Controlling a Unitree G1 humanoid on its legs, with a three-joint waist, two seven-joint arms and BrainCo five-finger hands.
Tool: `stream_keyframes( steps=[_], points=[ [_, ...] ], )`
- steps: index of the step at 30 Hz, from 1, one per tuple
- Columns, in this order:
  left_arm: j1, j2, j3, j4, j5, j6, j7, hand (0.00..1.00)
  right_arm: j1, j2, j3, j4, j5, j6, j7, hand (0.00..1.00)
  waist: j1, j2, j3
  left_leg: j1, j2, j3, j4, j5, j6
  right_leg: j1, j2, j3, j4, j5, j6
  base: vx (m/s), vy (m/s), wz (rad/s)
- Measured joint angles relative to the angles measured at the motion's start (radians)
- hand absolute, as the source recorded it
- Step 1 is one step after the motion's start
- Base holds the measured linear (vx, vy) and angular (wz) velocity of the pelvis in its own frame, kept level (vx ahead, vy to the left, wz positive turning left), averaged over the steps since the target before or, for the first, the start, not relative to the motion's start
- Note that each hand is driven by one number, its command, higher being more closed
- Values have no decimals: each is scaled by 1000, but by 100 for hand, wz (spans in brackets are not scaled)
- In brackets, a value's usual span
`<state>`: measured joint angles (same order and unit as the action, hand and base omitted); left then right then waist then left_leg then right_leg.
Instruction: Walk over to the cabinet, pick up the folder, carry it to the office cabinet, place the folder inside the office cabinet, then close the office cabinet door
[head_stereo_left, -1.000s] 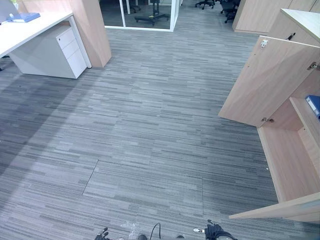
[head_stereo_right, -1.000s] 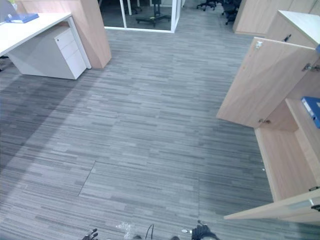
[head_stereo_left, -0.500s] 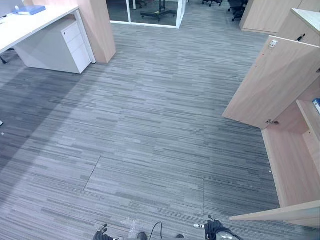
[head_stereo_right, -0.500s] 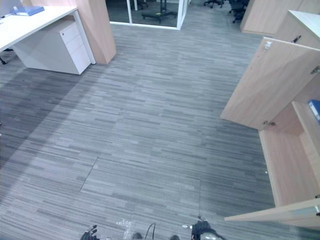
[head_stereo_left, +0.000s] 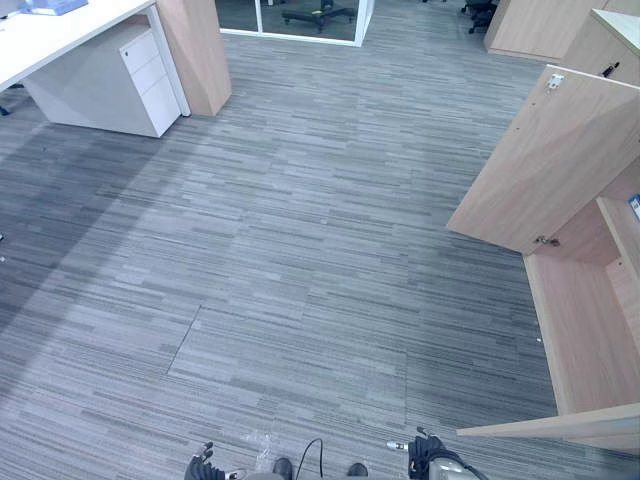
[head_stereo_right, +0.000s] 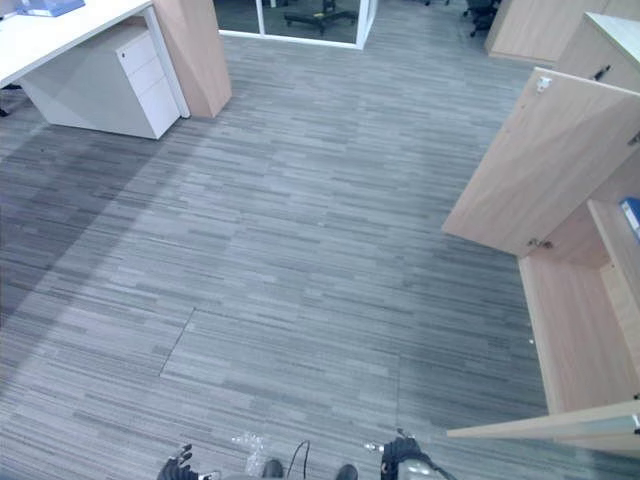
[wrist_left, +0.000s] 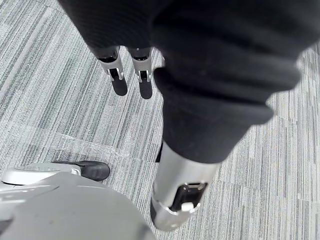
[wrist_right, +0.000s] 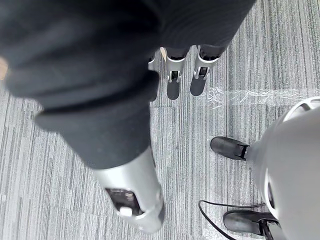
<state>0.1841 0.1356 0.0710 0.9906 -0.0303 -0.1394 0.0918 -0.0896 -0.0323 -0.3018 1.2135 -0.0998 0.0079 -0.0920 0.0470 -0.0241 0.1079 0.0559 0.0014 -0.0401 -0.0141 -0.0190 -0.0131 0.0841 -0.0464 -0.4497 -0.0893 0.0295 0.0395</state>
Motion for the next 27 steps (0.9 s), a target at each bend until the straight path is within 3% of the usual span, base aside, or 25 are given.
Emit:
stream_keyframes(
  steps=[3,4,5,6,7,8,9,10,12,14,15,16,17,18,20,22,24,25,27],
  points=[
    [-1,-3,0,-21,-4,-5,9,0,0,-3,-33,1,3,0,-1,0,-1,8,20,-107,-4,-13,220,-102,-10,9,-4,-41,0,-25,0,-3,28,25],
    [-1,-2,3,-30,-12,-7,13,0,-1,-1,-32,3,5,0,-1,0,5,7,27,-154,4,4,334,-139,-47,17,-1,-51,3,-37,-9,12,50,15],
    [-1,-2,9,-36,-17,-7,15,0,-3,0,-31,4,6,0,-1,0,9,5,34,-191,7,16,419,-151,-67,23,-1,-53,4,-38,-10,33,49,1],
    [1,-10,33,-55,-25,-8,18,0,-5,-6,-28,6,10,0,-1,0,15,14,52,-268,25,55,616,-154,-79,46,2,-50,9,-42,-12,47,34,-14],
    [15,-30,59,-75,-37,-8,26,0,-7,-12,-26,6,14,0,-2,0,21,28,62,-328,58,86,791,-128,-115,74,9,-41,18,-55,-15,100,53,-21],
    [22,-36,72,-84,-50,-9,33,0,-3,-12,-22,6,22,0,-4,0,25,26,65,-362,70,103,865,-108,-130,85,7,-33,25,-64,-18,152,85,-26],
    [33,-39,82,-89,-68,-9,41,0,4,-11,-21,7,38,1,-10,0,32,24,67,-411,92,128,934,-139,-85,91,-6,-17,47,-82,-13,172,110,-26],
    [37,-47,96,-93,-78,-9,46,0,3,-13,-24,6,40,1,-13,0,34,20,68,-435,106,143,924,-163,-61,91,-22,-6,66,-91,-7,243,209,-38],
    [38,-55,118,-96,-89,-8,58,0,2,-18,-29,5,42,1,-21,0,36,13,76,-458,121,148,723,-178,-59,81,-63,26,85,-101,9,256,264,-39],
    [51,-71,146,-96,-89,-6,63,0,4,-16,-28,6,41,2,-23,0,38,13,77,-417,124,99,357,-106,-83,78,-119,66,108,-127,60,269,294,-44],
    [52,-73,148,-96,-89,-6,64,0,4,-16,-28,6,41,2,-23,0,39,14,77,-414,125,95,336,-99,-85,79,-122,69,110,-129,63,324,379,-45],
    [58,-83,163,-96,-90,-6,71,0,12,-6,-26,2,41,2,-25,0,44,14,73,-374,119,114,255,41,-97,94,-158,81,116,-144,100,436,421,-56],
    [50,-72,166,-108,-89,-6,80,0,15,26,-26,-1,41,1,-24,0,60,-19,66,-369,84,152,270,49,-56,96,-206,70,125,-138,100,436,421,-56],
    [46,-71,166,-111,-88,-6,81,0,11,33,-26,-2,41,1,-24,0,60,-20,66,-370,79,154,277,41,-49,93,-211,66,138,-135,96,422,280,-43],
    [28,-63,149,-118,-75,-7,80,0,-4,56,-28,-4,40,1,-20,0,63,-24,55,-347,33,174,334,-35,-12,61,-275,70,242,-98,103,366,232,-38],
    [34,-62,140,-118,-56,-6,80,0,-4,53,-27,-11,40,0,-16,0,60,-21,41,-275,6,226,324,-72,18,31,-341,101,352,-57,96,401,289,-67],
    [35,-54,114,-118,-49,-7,76,0,3,45,-23,-43,40,1,-8,0,53,-13,30,-200,-13,252,292,-85,47,-48,-412,91,555,8,14,387,282,-54],
    [31,-47,98,-119,-49,-7,75,0,5,43,-19,-54,40,1,-6,0,32,-5,27,-153,-11,258,269,-94,68,-99,-446,44,712,28,-30,345,226,-22],
    [21,-46,81,-120,-49,-8,74,0,2,43,15,-75,40,1,-6,0,16,1,31,-70,-4,256,218,-95,70,-152,-463,-40,908,-28,-35,337,191,-21]
  ],
)
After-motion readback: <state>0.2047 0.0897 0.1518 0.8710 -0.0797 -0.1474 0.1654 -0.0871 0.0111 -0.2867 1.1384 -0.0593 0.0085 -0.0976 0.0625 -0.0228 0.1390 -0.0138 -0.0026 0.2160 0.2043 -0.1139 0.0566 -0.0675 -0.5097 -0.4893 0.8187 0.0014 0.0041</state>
